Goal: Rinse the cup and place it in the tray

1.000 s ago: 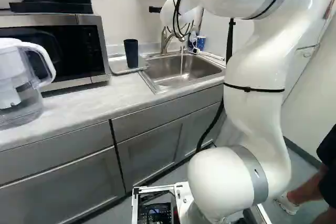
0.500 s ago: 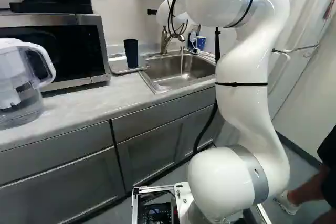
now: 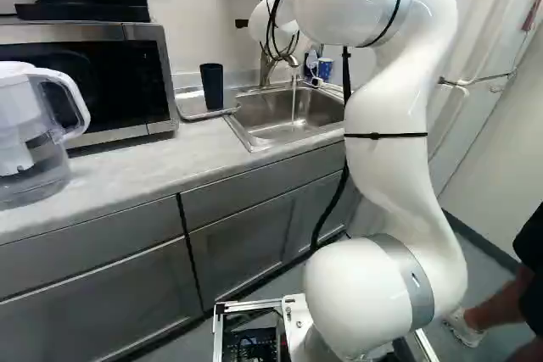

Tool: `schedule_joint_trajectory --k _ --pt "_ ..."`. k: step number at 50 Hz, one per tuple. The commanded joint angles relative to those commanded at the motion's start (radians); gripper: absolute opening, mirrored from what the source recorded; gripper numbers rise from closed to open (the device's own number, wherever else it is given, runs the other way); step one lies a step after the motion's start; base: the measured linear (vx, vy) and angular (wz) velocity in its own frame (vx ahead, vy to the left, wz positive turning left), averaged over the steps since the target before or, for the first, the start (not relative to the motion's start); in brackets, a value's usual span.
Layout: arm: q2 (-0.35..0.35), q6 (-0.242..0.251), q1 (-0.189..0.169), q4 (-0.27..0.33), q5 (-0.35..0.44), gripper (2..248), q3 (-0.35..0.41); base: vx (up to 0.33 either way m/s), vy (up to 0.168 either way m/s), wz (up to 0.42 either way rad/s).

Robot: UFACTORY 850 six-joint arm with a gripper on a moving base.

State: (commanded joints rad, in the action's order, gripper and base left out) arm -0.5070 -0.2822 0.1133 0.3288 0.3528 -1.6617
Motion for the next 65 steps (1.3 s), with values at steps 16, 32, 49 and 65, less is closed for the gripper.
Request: schedule_joint_trajectory --k 16,32,49,65 --pt "-0.003 0.0 0.01 -0.011 -0.031 247 -0.004 0.0 0.0 0.0" --pt "0.004 0.0 0.017 -0.022 -0.062 247 0.005 0.0 0.0 0.0" --pt "0.016 0.0 0.024 -0.034 -0.096 247 0.02 0.0 0.0 0.0" --pt "0.033 0.0 0.025 -0.046 -0.141 247 0.041 0.0 0.0 0.0"
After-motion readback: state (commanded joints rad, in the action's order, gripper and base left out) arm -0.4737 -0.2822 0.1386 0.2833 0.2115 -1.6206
